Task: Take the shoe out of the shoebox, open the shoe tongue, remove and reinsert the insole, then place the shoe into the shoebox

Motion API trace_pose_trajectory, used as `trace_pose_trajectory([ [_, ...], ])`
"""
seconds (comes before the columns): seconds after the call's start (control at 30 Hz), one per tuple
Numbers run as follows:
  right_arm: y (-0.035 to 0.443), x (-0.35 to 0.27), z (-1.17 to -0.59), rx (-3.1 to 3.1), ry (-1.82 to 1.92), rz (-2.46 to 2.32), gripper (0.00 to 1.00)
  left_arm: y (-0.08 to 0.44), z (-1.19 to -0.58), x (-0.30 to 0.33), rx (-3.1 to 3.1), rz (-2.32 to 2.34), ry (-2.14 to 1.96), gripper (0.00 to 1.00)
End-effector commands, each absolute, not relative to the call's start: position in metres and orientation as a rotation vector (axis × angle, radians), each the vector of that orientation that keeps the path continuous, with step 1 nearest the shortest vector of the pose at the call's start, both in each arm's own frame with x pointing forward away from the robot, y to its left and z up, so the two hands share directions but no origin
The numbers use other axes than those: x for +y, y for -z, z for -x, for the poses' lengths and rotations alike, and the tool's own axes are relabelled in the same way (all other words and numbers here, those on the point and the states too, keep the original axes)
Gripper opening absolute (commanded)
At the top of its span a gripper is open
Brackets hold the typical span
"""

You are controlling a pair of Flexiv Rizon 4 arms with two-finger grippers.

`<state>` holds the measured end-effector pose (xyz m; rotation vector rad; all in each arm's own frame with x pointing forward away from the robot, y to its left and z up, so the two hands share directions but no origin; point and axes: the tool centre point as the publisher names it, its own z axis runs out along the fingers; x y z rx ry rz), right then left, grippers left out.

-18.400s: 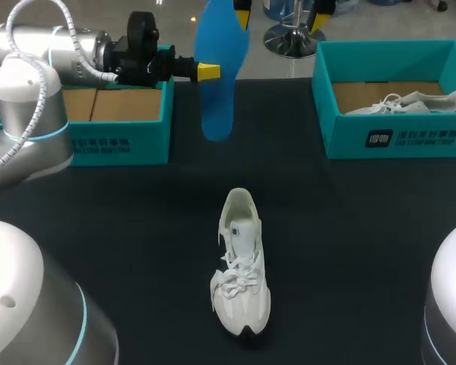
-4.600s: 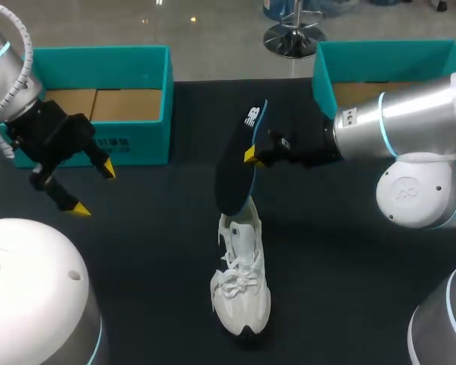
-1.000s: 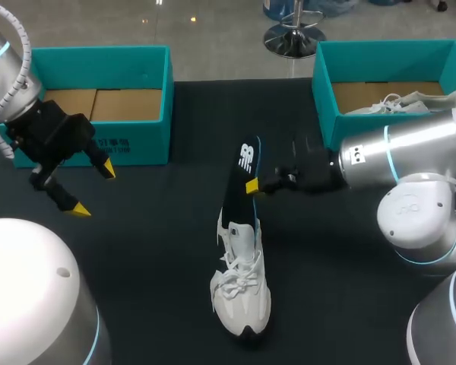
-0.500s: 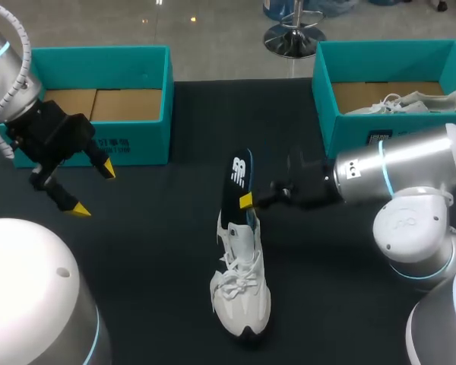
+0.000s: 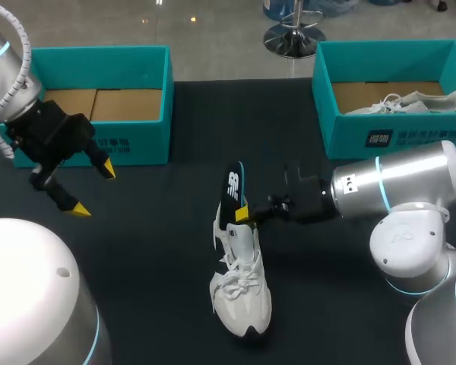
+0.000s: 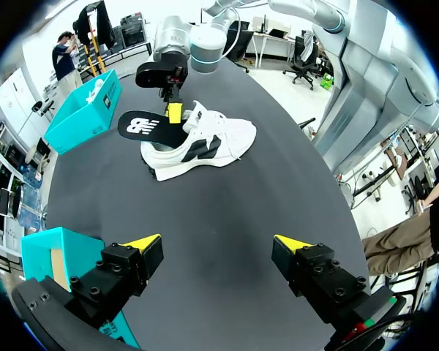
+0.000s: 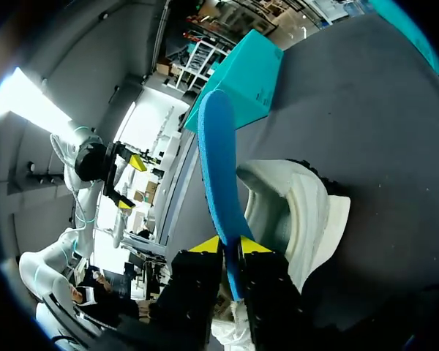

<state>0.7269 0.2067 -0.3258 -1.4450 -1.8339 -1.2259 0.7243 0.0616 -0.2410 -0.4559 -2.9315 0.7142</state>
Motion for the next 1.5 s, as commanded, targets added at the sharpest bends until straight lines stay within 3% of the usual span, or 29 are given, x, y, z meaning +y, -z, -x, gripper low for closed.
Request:
trace_pose_trajectory([
  [0.03,0.318,0.204,-0.739,-1.865,1.203,1.447,0.49,0.241,-0.724,0.062,-2.932,0.456,-0.711,1.0],
  [0.43,0.311,0.199,-0.767,-1.941,1.16,1.411,0.38,0.241,-0.724,0.062,-2.932,0.456,-0.711,1.0],
  [0.5,0.311,0.2,-0.768,-1.949,1.15,1.406,0.25,0.241,-0.724,0.062,-2.932,0.456,-0.711,1.0],
  [0.57,0.31,0.199,-0.768,-1.95,1.145,1.413,0.0,0.241,-0.724,0.062,-2.932,0.456,-0.711,1.0],
  [1.5,0.347,0.208,-0.72,-1.83,1.086,1.446,0.0,0.241,-0.724,0.062,-2.932,0.456,-0.711,1.0],
])
